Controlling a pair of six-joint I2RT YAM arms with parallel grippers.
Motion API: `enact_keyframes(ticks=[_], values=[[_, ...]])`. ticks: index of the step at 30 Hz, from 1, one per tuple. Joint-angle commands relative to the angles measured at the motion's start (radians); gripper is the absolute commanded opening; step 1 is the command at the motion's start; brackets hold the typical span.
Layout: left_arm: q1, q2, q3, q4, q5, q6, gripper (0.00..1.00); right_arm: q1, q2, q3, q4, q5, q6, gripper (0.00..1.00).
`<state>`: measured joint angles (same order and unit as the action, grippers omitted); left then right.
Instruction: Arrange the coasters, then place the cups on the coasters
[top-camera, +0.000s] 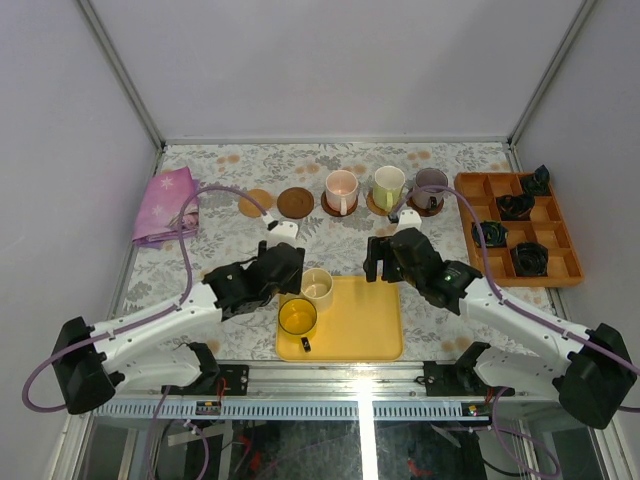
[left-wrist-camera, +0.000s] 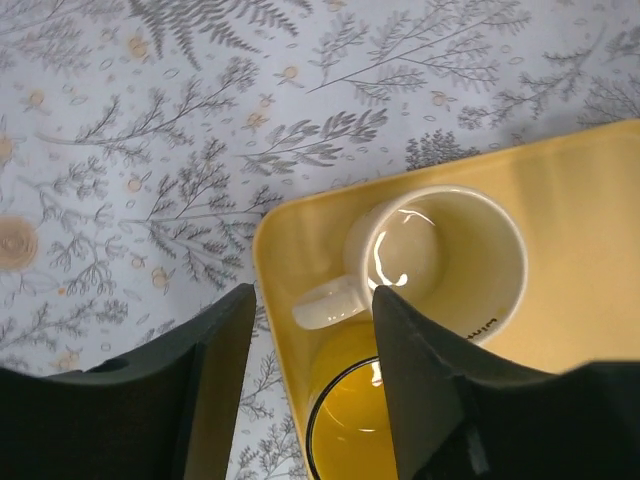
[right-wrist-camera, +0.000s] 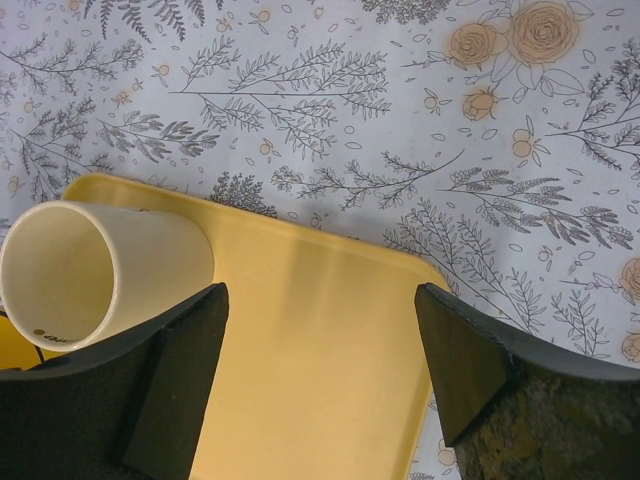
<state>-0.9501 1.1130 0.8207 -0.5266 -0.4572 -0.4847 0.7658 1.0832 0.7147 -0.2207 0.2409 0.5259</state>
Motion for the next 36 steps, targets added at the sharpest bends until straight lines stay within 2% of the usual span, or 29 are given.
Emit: enact_keyframes(ticks=[1, 6, 11, 15, 17, 19, 22, 29, 36], values=[[-0.01, -0.03, 0.036, -0.157, -0.125, -0.141, 0.43, 0.0, 0.012, 0.003, 0.051, -0.038, 0.008, 0.8], [-0.01, -0.006, 0.06, -0.259, -0.154, -0.208, 0.33, 0.001, 0.033, 0.006, 0.074, -0.084, 0.017, 0.7], [-0.011, 0.05, 0.036, -0.229, -0.123, -0.199, 0.21, 0.001, 0.069, 0.02, 0.082, -0.116, 0.019, 0.53], [-0.01, 0.081, 0.025, -0.186, -0.11, -0.179, 0.18, 0.001, 0.095, 0.03, 0.079, -0.127, 0.018, 0.39], [-0.012, 0.092, 0.026, -0.165, -0.084, -0.158, 0.2, 0.0, 0.1, 0.032, 0.078, -0.133, 0.023, 0.39], [-0.015, 0.093, 0.025, -0.154, -0.054, -0.14, 0.28, 0.001, 0.103, 0.031, 0.078, -0.134, 0.026, 0.4], [-0.017, 0.083, 0.017, -0.148, -0.029, -0.121, 0.35, 0.0, 0.103, 0.029, 0.078, -0.131, 0.026, 0.44], [-0.017, 0.118, -0.001, -0.096, 0.01, -0.083, 0.37, 0.001, 0.113, 0.029, 0.086, -0.139, 0.026, 0.46], [-0.023, 0.177, -0.006, -0.038, 0.115, -0.025, 0.39, 0.001, 0.115, 0.028, 0.085, -0.146, 0.028, 0.47]])
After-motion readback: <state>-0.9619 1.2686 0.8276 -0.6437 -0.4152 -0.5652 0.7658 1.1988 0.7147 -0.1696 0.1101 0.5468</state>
